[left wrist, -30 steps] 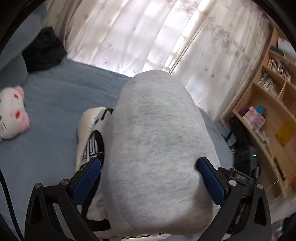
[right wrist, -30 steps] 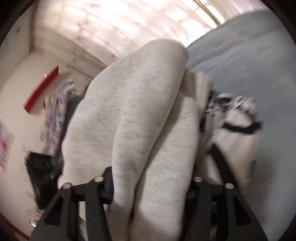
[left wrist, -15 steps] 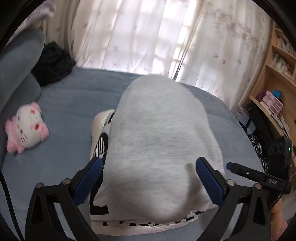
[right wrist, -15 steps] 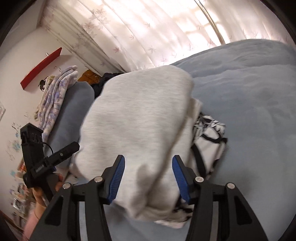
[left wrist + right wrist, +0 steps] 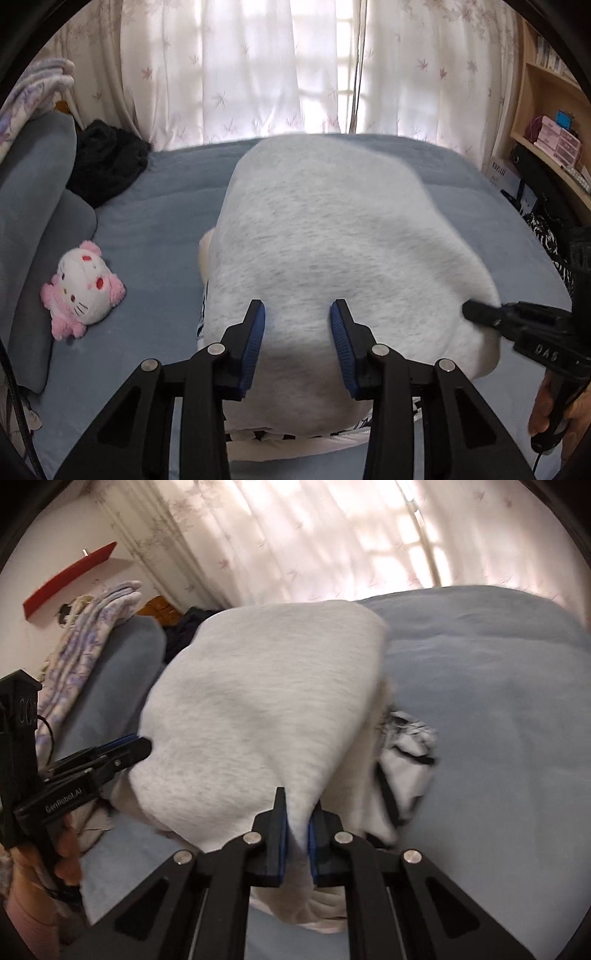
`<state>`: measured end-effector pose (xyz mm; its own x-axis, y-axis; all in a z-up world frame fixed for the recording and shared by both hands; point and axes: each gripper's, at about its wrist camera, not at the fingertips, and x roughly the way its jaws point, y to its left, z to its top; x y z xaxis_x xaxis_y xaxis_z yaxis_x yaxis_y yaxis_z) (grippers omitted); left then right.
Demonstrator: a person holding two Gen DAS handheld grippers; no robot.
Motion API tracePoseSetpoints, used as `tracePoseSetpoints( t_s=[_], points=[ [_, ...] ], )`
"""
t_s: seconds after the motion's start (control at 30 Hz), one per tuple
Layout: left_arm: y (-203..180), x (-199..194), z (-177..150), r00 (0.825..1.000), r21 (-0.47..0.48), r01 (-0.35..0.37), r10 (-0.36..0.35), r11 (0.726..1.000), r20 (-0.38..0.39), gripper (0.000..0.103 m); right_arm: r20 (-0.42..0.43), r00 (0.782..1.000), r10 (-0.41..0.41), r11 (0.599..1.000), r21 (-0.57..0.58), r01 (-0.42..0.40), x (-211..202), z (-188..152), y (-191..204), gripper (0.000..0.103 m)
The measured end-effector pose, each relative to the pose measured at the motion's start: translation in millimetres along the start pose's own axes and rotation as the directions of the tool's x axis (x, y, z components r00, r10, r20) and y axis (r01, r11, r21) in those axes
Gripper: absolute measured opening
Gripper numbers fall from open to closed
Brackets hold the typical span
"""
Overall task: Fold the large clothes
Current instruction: 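Open both tools and withdraw them from the stacked hoodie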
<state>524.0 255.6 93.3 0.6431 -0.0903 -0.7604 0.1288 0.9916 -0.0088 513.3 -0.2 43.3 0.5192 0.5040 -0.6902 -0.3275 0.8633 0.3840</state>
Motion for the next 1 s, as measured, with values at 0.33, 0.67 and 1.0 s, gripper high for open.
tracePoseSetpoints(
  t_s=[0.33,0.67,1.0],
  points=[
    [-18.7,24.2,-5.0,0.998,0.029,-0.056,0.057,0.998,-0.038,0.037,-0.075,0.996,-0.040,0.997,0.057,0.044,36.7,-10.7,-18.4,0.009],
    [-20.0,-15.4,-17.4,0.997,-0.078,-0.058,0.054,0.995,-0.056,0.064,-0.079,0.997,0.020,0.996,0.091,-0.013,-36.2,-22.6,-11.2,0.018],
    [-88.1,-94.8,-69.1,0.996,-0.015,-0.022,0.021,1.000,-0.083,0.068,-0.072,0.997,0.041,0.998,0.055,-0.037,-160.2,-59.0,13.7,0.034]
  ],
)
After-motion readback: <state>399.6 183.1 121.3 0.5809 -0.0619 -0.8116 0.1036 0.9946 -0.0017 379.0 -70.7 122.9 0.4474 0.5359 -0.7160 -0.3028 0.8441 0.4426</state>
